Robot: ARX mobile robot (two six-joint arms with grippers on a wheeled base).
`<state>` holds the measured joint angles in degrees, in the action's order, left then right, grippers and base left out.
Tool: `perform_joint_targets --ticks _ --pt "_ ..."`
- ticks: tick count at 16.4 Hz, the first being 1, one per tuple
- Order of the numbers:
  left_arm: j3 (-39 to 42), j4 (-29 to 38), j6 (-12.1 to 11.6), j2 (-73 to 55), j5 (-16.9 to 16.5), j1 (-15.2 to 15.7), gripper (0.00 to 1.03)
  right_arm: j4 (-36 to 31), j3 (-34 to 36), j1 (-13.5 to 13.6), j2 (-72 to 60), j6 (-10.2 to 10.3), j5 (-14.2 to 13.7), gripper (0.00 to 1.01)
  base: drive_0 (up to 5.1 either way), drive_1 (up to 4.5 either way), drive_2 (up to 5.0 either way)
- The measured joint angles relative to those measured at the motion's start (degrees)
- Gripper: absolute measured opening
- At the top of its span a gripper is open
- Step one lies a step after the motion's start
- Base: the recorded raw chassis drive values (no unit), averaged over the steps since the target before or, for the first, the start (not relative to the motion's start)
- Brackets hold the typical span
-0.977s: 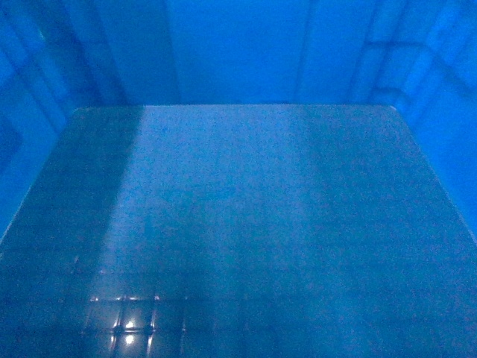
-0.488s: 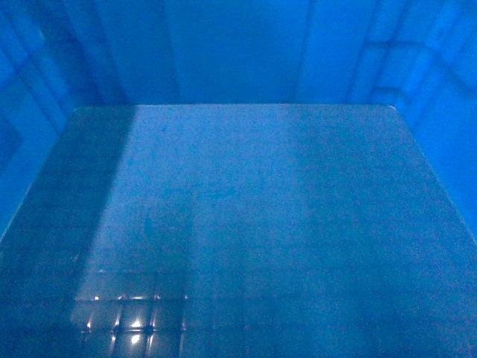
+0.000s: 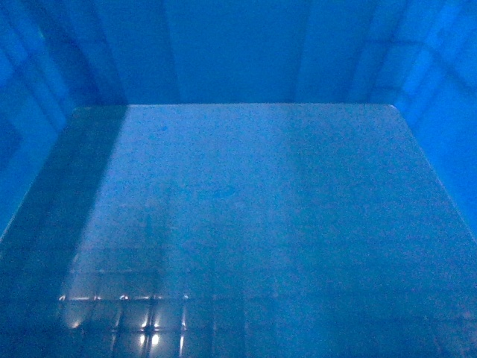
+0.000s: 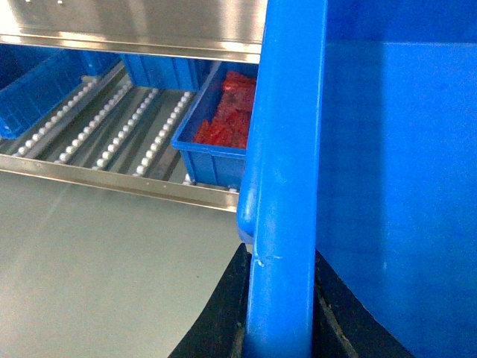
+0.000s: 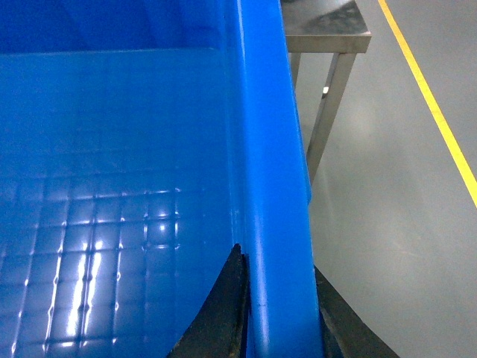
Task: Place box next to blue box on left shelf
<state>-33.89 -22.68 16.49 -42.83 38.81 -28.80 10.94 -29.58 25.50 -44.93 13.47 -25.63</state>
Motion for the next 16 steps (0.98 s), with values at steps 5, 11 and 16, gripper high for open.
perform_joint_targets --ticks 5,11,16 --pt "0.0 0.0 0.0 0.0 0.0 0.0 0.14 0.0 0.0 0.0 -0.1 0.0 0.0 0.11 -5.0 2.38 2.4" --pt "0.0 0.0 0.0 0.0 0.0 0.0 0.14 0.0 0.0 0.0 0.0 0.0 0.0 0.11 -5.0 2.38 2.4" --pt "0.0 0.0 0.0 0.0 0.0 0.0 0.14 0.2 0.0 0.0 0.0 0.0 0.0 0.11 -5.0 2.38 2.4"
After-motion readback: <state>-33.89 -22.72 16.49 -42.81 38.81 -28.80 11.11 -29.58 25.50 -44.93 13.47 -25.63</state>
